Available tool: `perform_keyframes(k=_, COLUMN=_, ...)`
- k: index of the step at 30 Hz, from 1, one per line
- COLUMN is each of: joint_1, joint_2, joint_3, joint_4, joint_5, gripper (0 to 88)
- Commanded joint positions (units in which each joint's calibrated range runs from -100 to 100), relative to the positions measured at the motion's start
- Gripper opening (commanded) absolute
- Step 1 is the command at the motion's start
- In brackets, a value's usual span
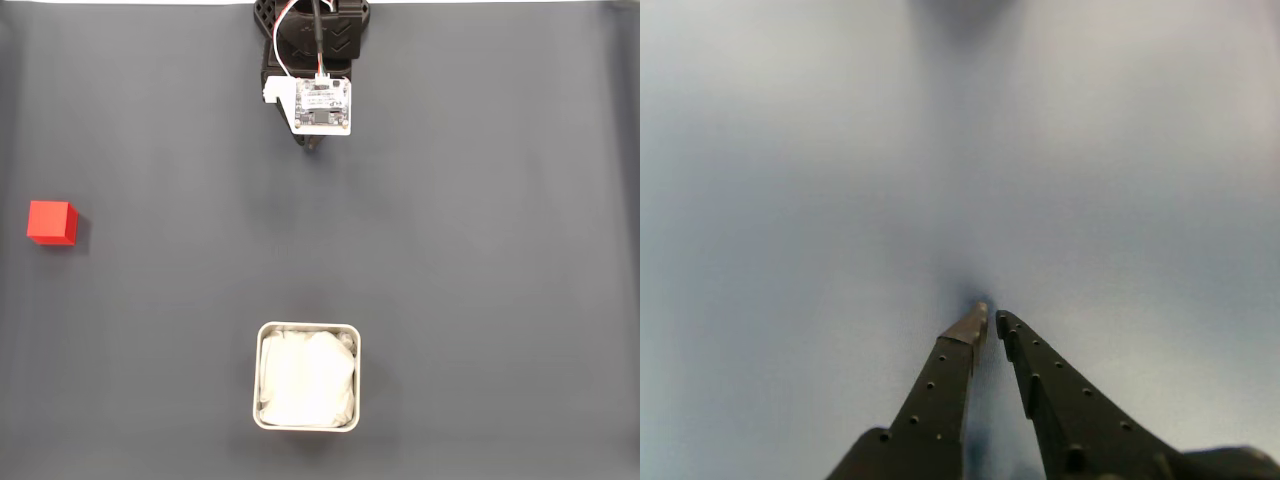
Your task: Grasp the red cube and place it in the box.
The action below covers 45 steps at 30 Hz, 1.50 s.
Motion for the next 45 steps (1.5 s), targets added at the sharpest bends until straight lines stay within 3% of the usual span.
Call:
perform_keyframes(k=1, joint_1=-0.24, joint_2=0.09, joint_3=0.54, joint_4=1.28, joint_5=-0.49, gripper=0.0)
perform_keyframes(k=11, joint_1=-0.24, joint_2=0.09, joint_3=0.45, joint_4=1.03, joint_5=0.1, gripper=0.0)
perform_keyframes(k=14, joint_1=0.04, joint_2=0.69, joint_3=-0.46, joint_4=-4.13, joint_5=-0.15, gripper=0.0)
perform_keyframes(k=21, joint_1=-1.52, joint_2=14.21, joint_3=-24.37, joint_4=-14.62, joint_5=-0.39, gripper=0.0)
perform_keyframes(k=30, joint_1=-2.16, joint_2=36.4, joint_3=-65.52, joint_4=-6.02, joint_5=-1.27, gripper=0.0)
perform_keyframes(k=45, joint_1=7.85, joint_2=51.21, joint_3=-84.4, joint_4=3.9, joint_5=-0.88, gripper=0.0)
